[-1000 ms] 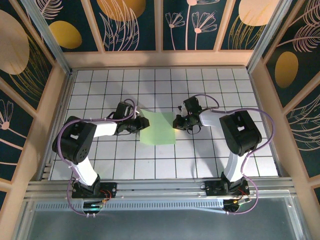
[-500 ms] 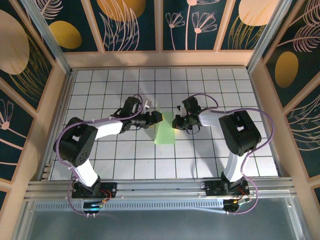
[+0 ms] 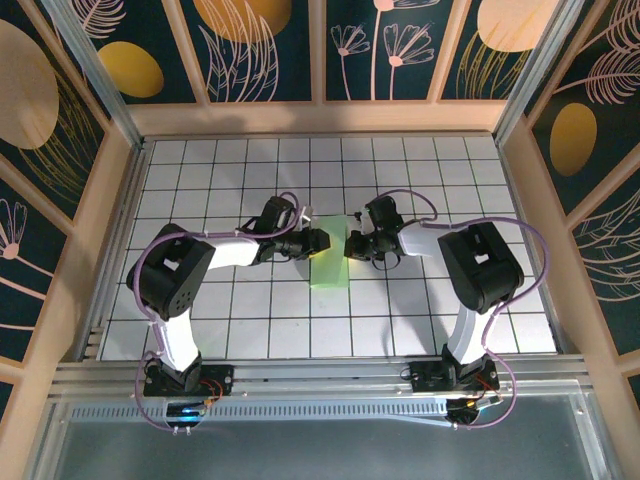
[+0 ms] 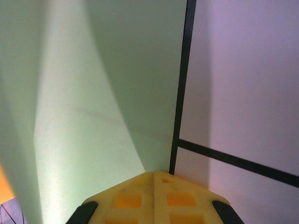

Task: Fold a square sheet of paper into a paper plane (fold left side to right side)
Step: First fold in half a square sheet of paper at the center of the table.

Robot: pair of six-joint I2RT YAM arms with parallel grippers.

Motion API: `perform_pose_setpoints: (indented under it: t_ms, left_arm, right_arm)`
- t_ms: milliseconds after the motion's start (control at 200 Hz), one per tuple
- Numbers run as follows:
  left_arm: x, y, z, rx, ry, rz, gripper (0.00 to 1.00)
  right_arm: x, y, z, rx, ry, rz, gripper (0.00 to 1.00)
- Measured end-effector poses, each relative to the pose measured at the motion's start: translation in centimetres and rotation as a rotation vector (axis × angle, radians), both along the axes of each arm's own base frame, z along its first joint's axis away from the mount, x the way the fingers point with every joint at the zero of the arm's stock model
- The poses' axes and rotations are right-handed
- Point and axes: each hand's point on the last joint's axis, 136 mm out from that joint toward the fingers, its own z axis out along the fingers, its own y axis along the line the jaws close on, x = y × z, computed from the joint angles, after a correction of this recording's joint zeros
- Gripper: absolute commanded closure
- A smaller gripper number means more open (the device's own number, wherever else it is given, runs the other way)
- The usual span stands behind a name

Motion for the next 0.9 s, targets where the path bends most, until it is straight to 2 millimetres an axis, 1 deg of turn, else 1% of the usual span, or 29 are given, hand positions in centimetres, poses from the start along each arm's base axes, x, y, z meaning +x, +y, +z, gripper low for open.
perform_pose_setpoints:
  t_ms: [40, 115, 230, 330, 445, 500, 571, 656, 751, 821, 901]
  left_arm:
    - [0.1, 0.1, -0.1, 0.008, -0.007, 0.003, 0.81]
    - [0.2, 0.2, -0.2, 0.018, -0.008, 0.010, 0.86]
    - [0.3, 0.5, -0.6, 0.039, -0.007, 0.023, 0.91]
    - [0.4, 0.6, -0.7, 0.047, -0.009, 0.027, 0.92]
    - [0.5, 0.7, -0.8, 0.055, -0.011, 0.035, 0.92]
    - [0.5, 0.8, -0.9, 0.060, -0.009, 0.038, 0.91]
    - [0.5, 0.8, -1.0, 0.066, -0.006, 0.040, 0.91]
    - [0.4, 0.9, -1.2, 0.072, -0.002, 0.039, 0.91]
    - [0.4, 1.0, -1.2, 0.075, 0.000, 0.041, 0.91]
    - [0.4, 1.0, -1.2, 0.076, 0.000, 0.040, 0.91]
    - [0.4, 1.0, -1.2, 0.076, -0.001, 0.041, 0.91]
  right_arm:
    - [0.0, 0.0, 0.3, 0.006, -0.002, -0.003, 0.97]
    - [0.2, -0.1, 1.1, 0.017, -0.021, -0.007, 0.92]
    - [0.9, -1.0, 3.3, 0.043, -0.066, -0.038, 0.82]
    - [1.4, -2.2, 4.8, 0.064, -0.098, -0.070, 0.74]
    - [1.2, -3.2, 5.6, 0.095, -0.109, -0.085, 0.59]
    - [0.9, -3.3, 5.8, 0.123, -0.099, -0.089, 0.53]
    - [0.3, -2.7, 5.9, 0.171, -0.088, -0.070, 0.48]
    - [-0.3, -1.9, 6.3, 0.233, -0.072, -0.044, 0.46]
    - [-0.4, -1.0, 6.8, 0.279, -0.075, -0.022, 0.47]
    - [-0.6, -0.3, 6.6, 0.290, -0.068, -0.007, 0.50]
    - [-0.9, 0.4, 5.7, 0.289, -0.039, 0.009, 0.55]
